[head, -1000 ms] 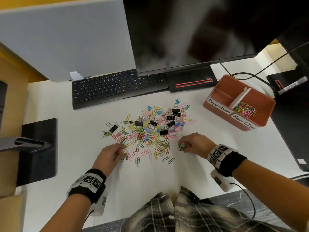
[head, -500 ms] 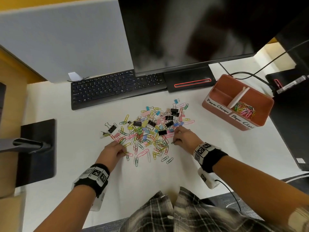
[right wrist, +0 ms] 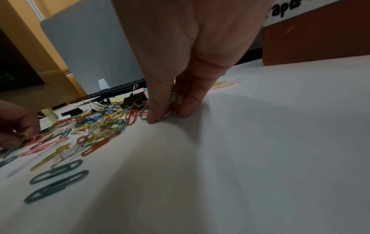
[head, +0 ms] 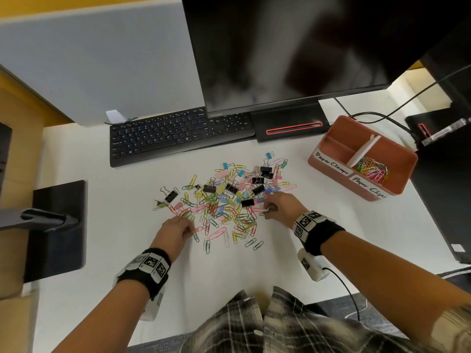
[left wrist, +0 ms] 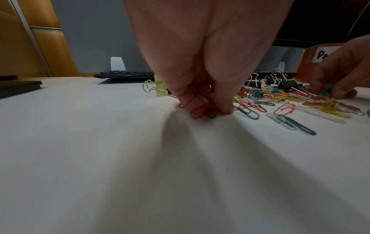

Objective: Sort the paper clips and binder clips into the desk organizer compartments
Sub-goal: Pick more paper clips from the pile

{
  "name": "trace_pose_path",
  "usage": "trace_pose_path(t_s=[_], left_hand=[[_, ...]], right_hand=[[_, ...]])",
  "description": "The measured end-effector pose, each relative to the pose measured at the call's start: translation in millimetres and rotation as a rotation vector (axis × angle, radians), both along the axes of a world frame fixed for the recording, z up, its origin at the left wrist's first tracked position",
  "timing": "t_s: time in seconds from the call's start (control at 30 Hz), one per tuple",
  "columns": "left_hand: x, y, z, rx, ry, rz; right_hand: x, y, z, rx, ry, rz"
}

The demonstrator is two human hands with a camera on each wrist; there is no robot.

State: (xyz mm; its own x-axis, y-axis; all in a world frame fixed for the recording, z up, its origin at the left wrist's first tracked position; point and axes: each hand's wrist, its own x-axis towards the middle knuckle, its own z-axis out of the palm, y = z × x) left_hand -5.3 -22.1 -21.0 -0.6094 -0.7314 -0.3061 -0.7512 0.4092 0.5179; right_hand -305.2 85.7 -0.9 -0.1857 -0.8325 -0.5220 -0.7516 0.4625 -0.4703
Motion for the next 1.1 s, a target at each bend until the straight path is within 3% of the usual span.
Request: trace_pose_path(t_s=[0.27,0.57,0.67,0.83,1.1], left_hand=[[2,2,4,-0.053,0.09,0.025],[15,3,23,0.089,0.156,0.386],[9,11,15,0.167,0.091,0.383],[4,10,2,-0.021,0.014,0.276],[1,7,3,-0.028,0.01,0.204]], right_hand=[[2,0,-3,-0.031,0.023,0.034],[10,7,0,-0.049,0.03,-0.012],[17,2,0,-0.016,0.029,-0.054],[18,-10,4,-0.025,0.044,-0.018],[20,-16,6,0.052,0.045,0.082]])
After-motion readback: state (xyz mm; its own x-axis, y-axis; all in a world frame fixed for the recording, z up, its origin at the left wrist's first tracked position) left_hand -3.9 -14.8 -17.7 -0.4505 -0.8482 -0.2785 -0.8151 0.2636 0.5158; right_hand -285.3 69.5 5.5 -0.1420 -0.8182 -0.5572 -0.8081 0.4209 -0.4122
